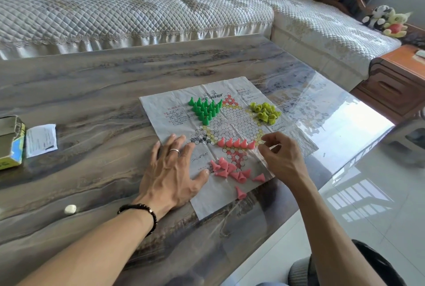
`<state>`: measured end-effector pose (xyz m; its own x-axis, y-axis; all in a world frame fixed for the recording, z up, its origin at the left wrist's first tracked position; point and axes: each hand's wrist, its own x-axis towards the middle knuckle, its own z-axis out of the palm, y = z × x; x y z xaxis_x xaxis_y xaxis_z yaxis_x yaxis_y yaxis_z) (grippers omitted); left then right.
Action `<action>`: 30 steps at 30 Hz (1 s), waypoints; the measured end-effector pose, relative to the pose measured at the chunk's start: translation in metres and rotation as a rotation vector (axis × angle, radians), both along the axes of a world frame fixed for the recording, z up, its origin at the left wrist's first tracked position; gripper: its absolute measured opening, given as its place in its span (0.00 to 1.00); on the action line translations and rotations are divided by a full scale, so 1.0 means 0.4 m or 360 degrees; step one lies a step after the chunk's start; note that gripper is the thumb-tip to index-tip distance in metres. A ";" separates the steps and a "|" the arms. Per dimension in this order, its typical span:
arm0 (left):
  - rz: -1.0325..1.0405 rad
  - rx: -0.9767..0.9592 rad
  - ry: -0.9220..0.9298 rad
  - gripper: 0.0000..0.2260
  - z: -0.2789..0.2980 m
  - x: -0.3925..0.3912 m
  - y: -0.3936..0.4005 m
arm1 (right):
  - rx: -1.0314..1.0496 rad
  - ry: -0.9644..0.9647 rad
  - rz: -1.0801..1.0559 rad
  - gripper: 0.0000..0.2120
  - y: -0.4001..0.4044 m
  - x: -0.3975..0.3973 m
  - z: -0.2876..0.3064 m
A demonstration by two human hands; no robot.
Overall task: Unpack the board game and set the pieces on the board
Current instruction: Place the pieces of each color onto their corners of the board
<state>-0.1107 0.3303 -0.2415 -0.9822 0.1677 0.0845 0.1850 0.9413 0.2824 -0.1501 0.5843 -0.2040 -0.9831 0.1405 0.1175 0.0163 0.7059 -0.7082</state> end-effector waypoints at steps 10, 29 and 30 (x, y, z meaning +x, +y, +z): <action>0.0000 -0.0010 -0.0013 0.37 0.004 0.001 0.001 | 0.0452 -0.0206 0.0556 0.05 0.024 0.115 0.035; 0.0004 -0.0076 -0.0053 0.38 0.012 0.004 0.006 | 0.0134 0.0180 0.0161 0.03 -0.090 0.041 0.032; 0.0000 -0.0082 -0.0052 0.38 0.012 0.003 0.005 | 0.0167 0.0164 0.0193 0.03 -0.102 0.037 0.031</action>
